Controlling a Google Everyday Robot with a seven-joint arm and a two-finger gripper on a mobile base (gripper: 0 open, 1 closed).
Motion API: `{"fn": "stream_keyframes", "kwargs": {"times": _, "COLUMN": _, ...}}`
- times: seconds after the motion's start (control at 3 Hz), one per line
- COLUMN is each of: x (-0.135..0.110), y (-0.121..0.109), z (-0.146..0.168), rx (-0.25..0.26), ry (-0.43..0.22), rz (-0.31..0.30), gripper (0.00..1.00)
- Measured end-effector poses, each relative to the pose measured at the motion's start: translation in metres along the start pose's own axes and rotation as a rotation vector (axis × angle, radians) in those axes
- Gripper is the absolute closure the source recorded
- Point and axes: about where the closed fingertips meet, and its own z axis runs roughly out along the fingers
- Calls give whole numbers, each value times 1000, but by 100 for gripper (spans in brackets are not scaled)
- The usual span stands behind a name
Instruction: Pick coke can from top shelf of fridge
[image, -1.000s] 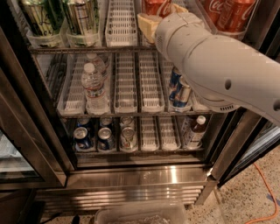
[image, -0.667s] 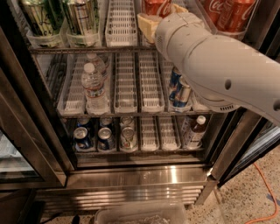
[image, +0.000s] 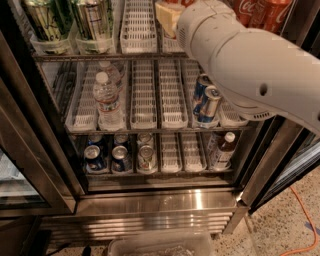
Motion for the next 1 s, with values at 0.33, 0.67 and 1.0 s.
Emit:
{"fn": "stream_keyframes", "kwargs": {"times": 0.33, "x": -11, "y": 1, "z": -1, "rx": -4, "ry": -17, "rz": 11, "gripper": 100}}
{"fn": "stream_keyframes", "kwargs": {"times": 0.67, "x": -21, "y": -1, "z": -7, "rx": -8, "ry": -19, "rz": 23, "gripper": 100}}
{"fn": "stream_keyframes", "kwargs": {"times": 1.0, "x": -25, "y": -12, "z": -29, "rx": -17, "ry": 19, "rz": 29, "gripper": 100}}
